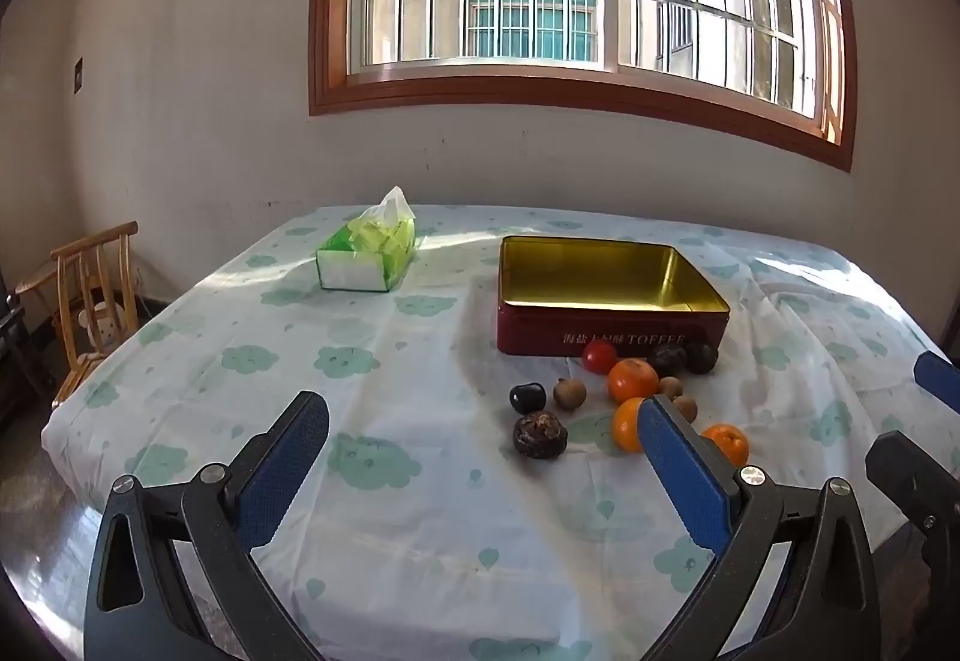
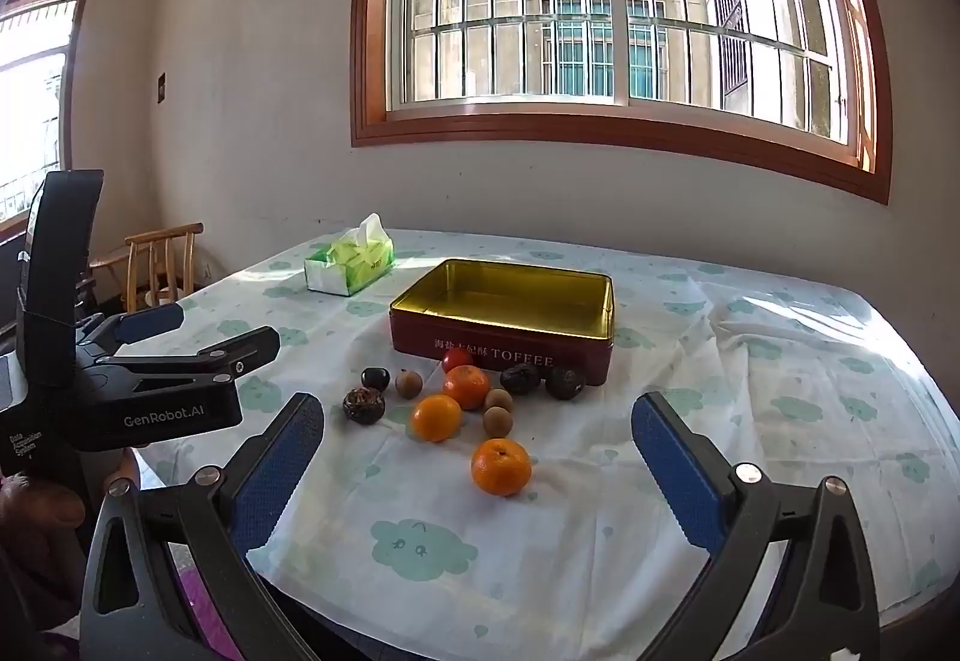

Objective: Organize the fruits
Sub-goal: 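Move both tools toward the fruits in front of the red tin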

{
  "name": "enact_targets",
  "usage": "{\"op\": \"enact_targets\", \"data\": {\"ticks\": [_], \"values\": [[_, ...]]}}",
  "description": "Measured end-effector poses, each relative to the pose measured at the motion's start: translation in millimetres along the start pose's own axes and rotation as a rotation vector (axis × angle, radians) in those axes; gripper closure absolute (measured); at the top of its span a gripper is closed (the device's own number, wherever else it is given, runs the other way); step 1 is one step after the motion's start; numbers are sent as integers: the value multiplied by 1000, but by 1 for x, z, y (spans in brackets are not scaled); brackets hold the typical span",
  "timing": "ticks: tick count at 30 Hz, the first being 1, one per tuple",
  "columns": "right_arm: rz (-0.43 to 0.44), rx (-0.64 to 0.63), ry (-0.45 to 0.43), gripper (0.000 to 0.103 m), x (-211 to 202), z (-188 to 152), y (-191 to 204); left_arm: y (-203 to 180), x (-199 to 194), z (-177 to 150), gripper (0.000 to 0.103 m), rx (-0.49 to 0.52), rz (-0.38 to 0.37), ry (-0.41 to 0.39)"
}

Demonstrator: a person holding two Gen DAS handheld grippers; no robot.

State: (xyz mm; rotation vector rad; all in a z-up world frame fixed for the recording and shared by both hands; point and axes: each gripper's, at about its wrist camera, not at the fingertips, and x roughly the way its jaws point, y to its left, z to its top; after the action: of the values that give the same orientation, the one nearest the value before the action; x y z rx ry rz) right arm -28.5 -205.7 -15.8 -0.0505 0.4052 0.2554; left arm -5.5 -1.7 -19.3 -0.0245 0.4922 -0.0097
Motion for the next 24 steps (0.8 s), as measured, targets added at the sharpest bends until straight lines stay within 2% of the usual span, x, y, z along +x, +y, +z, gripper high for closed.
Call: {"op": "enact_targets", "data": {"ticks": [13,24], "values": [[15,46,54,1,12,-12,-4,9,10,-19,1,-13,11,37],[35,105,118,1,27,-26,-17,12,23,-30,1,-18,-46,79]]}}
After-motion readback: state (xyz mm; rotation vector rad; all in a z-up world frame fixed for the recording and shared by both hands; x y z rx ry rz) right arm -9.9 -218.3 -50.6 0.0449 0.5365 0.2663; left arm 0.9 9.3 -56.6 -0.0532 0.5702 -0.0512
